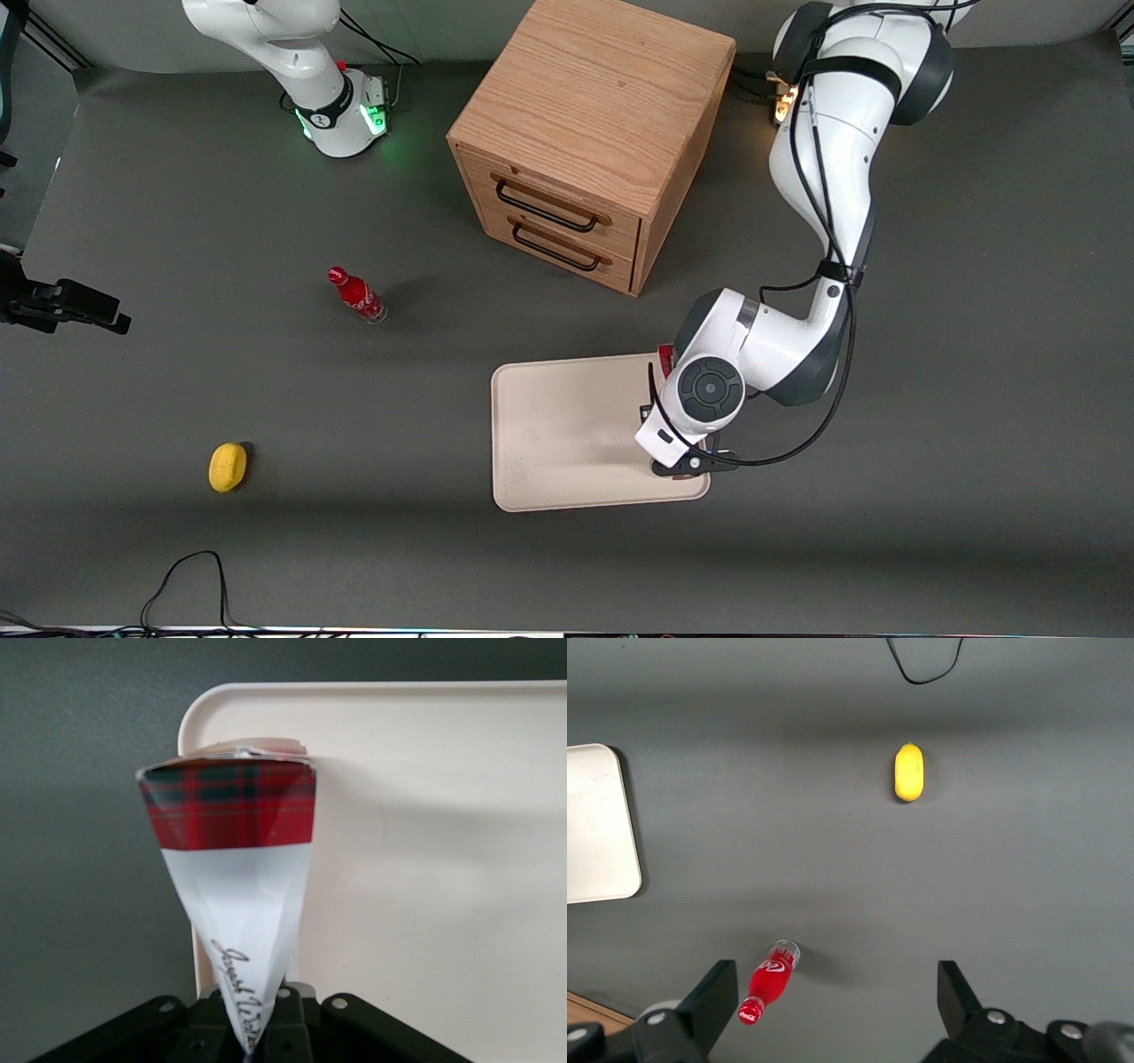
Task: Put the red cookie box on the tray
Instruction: 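Carry the upright cookie box over the white tray with the left gripper, then lower the box onto the tray and open the left gripper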
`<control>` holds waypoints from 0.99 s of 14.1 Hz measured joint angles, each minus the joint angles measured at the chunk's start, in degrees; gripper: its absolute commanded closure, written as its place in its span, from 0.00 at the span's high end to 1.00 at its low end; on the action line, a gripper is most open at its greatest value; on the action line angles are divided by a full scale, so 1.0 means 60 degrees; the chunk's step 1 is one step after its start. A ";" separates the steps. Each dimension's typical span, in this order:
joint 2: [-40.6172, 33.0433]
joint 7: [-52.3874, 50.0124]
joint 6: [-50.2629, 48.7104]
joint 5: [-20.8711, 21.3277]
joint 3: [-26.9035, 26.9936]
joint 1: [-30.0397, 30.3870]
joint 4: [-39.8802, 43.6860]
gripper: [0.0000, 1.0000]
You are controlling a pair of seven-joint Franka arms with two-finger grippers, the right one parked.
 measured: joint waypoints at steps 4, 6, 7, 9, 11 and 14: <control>0.0091 -0.0039 0.0529 0.0000 0.0095 -0.0017 -0.0056 1.00; 0.0098 -0.0039 0.0843 0.0000 0.0151 -0.0073 -0.0114 1.00; 0.0086 -0.0039 0.0920 0.0000 0.0180 -0.0119 -0.0105 1.00; -0.0073 -0.0039 0.0986 0.0000 0.0211 -0.0166 -0.0085 1.00; -0.0505 -0.0039 0.0954 0.0000 0.0281 -0.0144 -0.0161 1.00; -0.1827 -0.0039 0.0474 -0.0001 0.0403 0.0175 -0.0729 1.00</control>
